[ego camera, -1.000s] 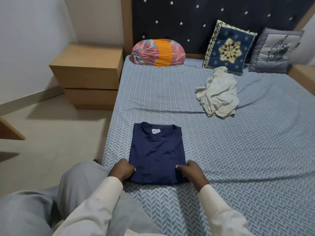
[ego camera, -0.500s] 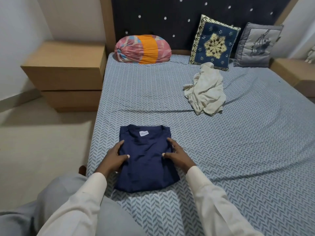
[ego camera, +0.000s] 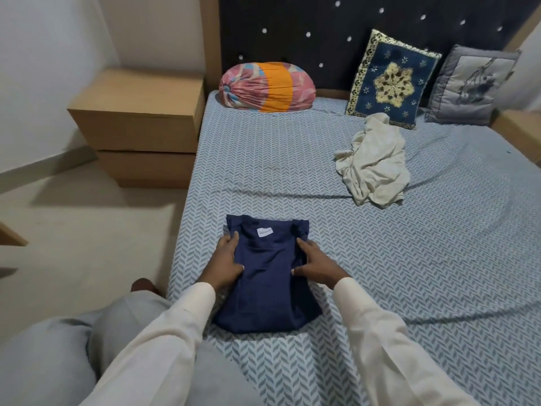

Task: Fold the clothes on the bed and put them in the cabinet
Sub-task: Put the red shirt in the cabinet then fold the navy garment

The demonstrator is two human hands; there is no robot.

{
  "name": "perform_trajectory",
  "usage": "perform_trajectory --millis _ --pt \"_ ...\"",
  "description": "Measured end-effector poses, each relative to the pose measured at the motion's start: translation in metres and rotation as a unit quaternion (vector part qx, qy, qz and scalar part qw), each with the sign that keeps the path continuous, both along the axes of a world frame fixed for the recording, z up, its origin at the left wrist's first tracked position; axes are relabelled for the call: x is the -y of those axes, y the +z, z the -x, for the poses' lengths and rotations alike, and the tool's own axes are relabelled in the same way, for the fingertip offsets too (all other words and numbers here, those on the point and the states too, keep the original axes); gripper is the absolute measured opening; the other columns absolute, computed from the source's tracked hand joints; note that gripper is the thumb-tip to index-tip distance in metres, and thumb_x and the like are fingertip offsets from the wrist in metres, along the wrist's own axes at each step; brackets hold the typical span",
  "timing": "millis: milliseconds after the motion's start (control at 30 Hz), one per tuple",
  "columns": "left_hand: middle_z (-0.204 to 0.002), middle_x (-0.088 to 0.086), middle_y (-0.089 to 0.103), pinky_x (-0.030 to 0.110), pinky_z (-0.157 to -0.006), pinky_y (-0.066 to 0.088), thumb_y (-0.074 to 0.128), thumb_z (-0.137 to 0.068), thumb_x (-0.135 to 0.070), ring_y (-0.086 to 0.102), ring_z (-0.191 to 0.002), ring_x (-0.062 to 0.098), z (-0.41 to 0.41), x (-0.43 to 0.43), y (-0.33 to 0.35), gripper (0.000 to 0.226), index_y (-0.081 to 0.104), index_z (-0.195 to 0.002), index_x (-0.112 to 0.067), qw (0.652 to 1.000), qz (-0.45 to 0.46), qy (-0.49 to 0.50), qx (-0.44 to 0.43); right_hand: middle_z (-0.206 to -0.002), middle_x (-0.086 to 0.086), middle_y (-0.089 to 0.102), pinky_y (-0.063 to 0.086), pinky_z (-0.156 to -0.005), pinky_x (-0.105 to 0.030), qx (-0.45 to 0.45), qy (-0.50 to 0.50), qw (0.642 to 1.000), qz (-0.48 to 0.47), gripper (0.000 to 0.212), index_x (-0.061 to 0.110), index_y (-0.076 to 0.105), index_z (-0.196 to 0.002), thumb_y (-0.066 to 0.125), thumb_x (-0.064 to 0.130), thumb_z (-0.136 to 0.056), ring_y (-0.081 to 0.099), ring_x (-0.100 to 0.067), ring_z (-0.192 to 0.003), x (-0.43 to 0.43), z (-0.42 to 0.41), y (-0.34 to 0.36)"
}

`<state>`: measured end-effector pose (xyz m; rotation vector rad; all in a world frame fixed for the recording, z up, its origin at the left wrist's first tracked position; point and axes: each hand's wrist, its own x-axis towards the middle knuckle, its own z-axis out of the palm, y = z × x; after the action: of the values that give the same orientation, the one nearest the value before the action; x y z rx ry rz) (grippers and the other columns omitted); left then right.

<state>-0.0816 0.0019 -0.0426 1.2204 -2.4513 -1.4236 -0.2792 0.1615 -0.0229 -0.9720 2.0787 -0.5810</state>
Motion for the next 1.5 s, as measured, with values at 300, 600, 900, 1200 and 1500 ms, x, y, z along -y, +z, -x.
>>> perform_trajectory --millis 300,600,900,1200,1500 --pt "-0.156 0.009 0.018 0.029 -0.117 0.025 0.059 -0.083 0.005 0.024 -0.145 0.025 -0.017 0.002 0.029 0.087 0.014 -0.155 -0.012 0.996 0.062 -0.034 -0.052 -0.161 -0.003 0.008 0.045 -0.074 -0.01 -0.086 0.063 0.994 0.022 0.09 0.008 0.017 -0.155 0.066 -0.006 -0.08 0.025 -0.017 -0.143 0.01 -0.009 0.045" --pt "-0.154 0.005 0.019 0.007 -0.104 0.018 0.058 -0.085 0.001 0.026 -0.142 0.014 -0.093 0.083 0.057 0.083 0.015 -0.155 -0.011 0.993 0.032 0.036 -0.111 -0.154 0.017 0.015 0.057 -0.071 -0.022 -0.035 0.069 0.996 0.046 0.091 0.019 0.019 -0.156 0.064 -0.008 -0.082 0.039 -0.004 -0.122 0.107 -0.075 0.077" --pt "-0.159 -0.006 0.009 0.015 -0.105 0.028 0.046 -0.082 0.013 0.021 -0.145 0.013 -0.213 0.188 0.116 0.089 0.01 -0.156 -0.021 0.992 0.051 0.102 -0.052 -0.153 0.017 0.015 0.033 -0.107 -0.017 -0.026 0.16 0.986 0.047 0.094 0.017 0.017 -0.157 0.069 -0.003 -0.081 0.025 -0.002 -0.138 0.245 -0.181 0.131" --pt "-0.16 -0.011 0.003 0.026 -0.095 0.045 0.05 -0.086 0.009 0.036 -0.139 0.019 -0.321 0.196 0.331 0.091 0.007 -0.156 -0.03 0.978 0.082 0.189 0.038 -0.16 -0.001 0.012 0.023 -0.102 -0.01 -0.038 0.286 0.955 0.064 0.092 0.014 0.016 -0.156 0.063 -0.004 -0.079 0.02 -0.012 -0.145 0.312 -0.285 0.321" --pt "-0.16 -0.018 0.001 0.025 -0.085 0.05 0.05 -0.087 0.007 0.045 -0.132 0.016 -0.412 0.2 0.467 0.091 0.006 -0.155 -0.035 0.933 0.135 0.332 -0.003 -0.162 0.001 0.014 0.034 -0.106 -0.022 -0.051 0.391 0.904 0.166 0.085 0.019 0.021 -0.156 0.058 0.0 -0.081 0.032 -0.022 -0.143 0.384 -0.378 0.446"
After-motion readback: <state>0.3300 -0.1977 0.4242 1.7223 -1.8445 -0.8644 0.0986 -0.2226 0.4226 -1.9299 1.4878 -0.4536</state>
